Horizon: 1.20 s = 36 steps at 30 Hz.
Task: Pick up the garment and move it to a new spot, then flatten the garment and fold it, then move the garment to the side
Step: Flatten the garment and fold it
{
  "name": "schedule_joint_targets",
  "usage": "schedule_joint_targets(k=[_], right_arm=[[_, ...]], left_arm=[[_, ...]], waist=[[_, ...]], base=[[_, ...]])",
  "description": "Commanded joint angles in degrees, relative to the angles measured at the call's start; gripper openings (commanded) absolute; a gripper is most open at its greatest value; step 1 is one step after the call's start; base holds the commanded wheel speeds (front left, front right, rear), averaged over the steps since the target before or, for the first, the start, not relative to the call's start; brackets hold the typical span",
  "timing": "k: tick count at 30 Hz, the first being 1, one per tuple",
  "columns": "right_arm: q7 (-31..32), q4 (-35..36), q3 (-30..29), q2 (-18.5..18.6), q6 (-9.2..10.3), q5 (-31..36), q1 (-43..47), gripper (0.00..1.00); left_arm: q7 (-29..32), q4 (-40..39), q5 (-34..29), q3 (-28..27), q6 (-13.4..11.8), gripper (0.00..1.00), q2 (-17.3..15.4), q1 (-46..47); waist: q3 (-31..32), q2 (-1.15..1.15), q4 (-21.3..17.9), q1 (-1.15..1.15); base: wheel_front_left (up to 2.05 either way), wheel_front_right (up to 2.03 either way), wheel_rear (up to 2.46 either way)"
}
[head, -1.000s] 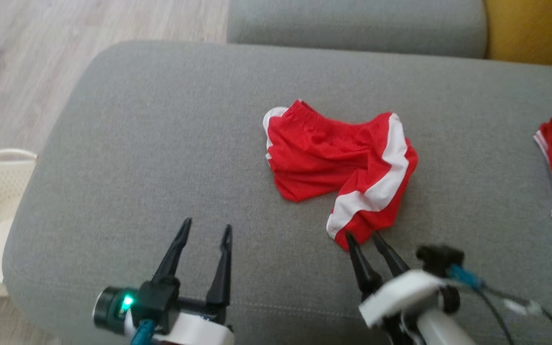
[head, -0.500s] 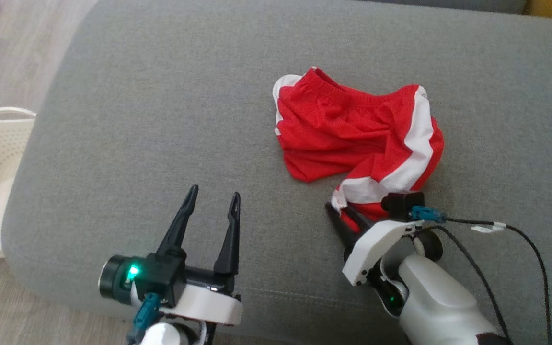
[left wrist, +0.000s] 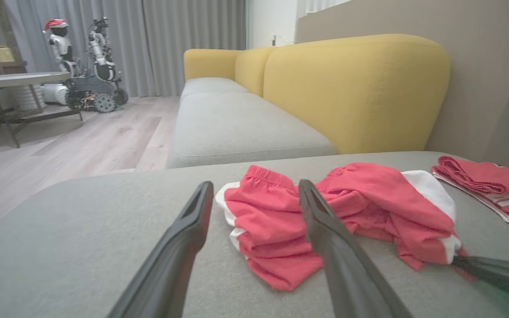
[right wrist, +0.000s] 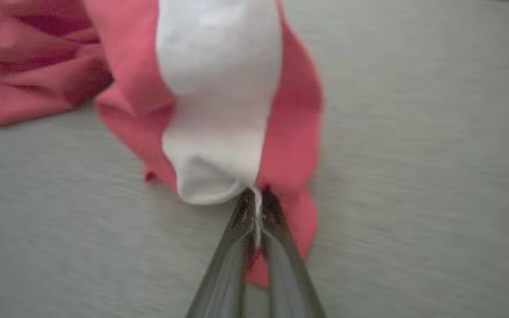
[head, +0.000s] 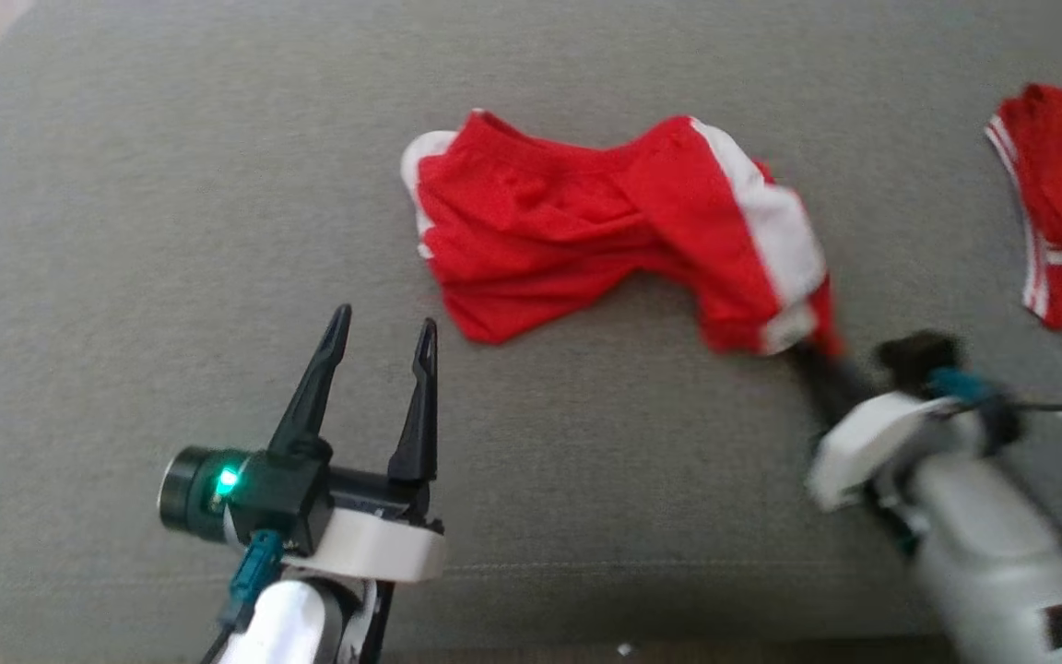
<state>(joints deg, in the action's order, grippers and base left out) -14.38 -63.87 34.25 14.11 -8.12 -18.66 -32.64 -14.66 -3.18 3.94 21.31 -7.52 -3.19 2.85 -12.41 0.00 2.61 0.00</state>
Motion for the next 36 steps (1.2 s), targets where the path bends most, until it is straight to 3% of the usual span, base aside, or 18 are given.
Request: schedule_joint_targets(k=[1,7,10,11,12,18,23,29,36], right_arm=[[-0.03,-1.11,-1.92,3.16,0.64,2.03,0.73,0.0],[-0.46,3.19,-14.12,8.66,0.64,12.2,2.11,0.0],[0.06,6.7,-22.59,9.01,0.64,17.4,5.22,0.0],[0.53,8.24,-25.58,8.39,0.64,18.74,6.47,0.09],[0.93,10.1,-28.41,7.46,0.64,19.92,7.83,1.0],[3.06,27.14,-38.49,-1.24,0.64,25.68,15.71,1.0],[4.73,44.49,-38.66,-6.94,0.64,28.15,21.45,1.0],[6.41,58.12,-32.82,-8.48,0.64,26.32,25.6,1.0],[5.75,64.03,-29.34,-8.28,0.64,24.0,25.98,1.0]], left_arm=[[-0.34,-2.17,-0.86,-2.1,0.42,1.0,0.31,2.5],[-0.34,-1.94,-2.3,-2.34,2.25,1.0,0.2,4.05],[-0.34,-1.98,-2.64,-2.52,2.8,1.0,0.04,4.45],[-0.34,-1.93,-2.61,-2.51,3.08,1.0,0.02,4.56],[-0.34,-1.85,-2.56,-2.43,3.49,1.0,-0.01,4.74],[-0.34,0.54,-2.8,-1.55,6.92,1.0,-0.72,8.71],[-0.34,9.61,-3.57,1.64,11.19,1.0,-0.79,17.15],[1.21,24.72,-1.66,6.19,13.56,1.0,0.08,32.23],[9.8,38.24,8.69,13.06,14.3,1.0,0.29,45.14]], waist=[[-0.9,0.0,-2.22,0.0],[-0.84,0.0,-4.19,0.0],[-0.67,0.0,-4.65,0.0],[-0.57,0.0,-4.72,0.0],[-0.47,0.0,-4.76,0.0],[0.18,0.0,-5.63,0.0],[-0.56,0.0,-7.34,0.0],[-3.54,0.0,-11.49,0.0],[-7.8,0.0,-15.95,0.0]], base=[[0.0,0.0,0.0],[0.0,0.0,0.0],[0.0,0.0,0.0],[0.0,0.0,0.0],[0.0,0.0,0.0],[0.0,0.0,0.0],[0.0,0.0,0.0],[0.0,0.0,0.0],[0.0,0.0,0.0]])
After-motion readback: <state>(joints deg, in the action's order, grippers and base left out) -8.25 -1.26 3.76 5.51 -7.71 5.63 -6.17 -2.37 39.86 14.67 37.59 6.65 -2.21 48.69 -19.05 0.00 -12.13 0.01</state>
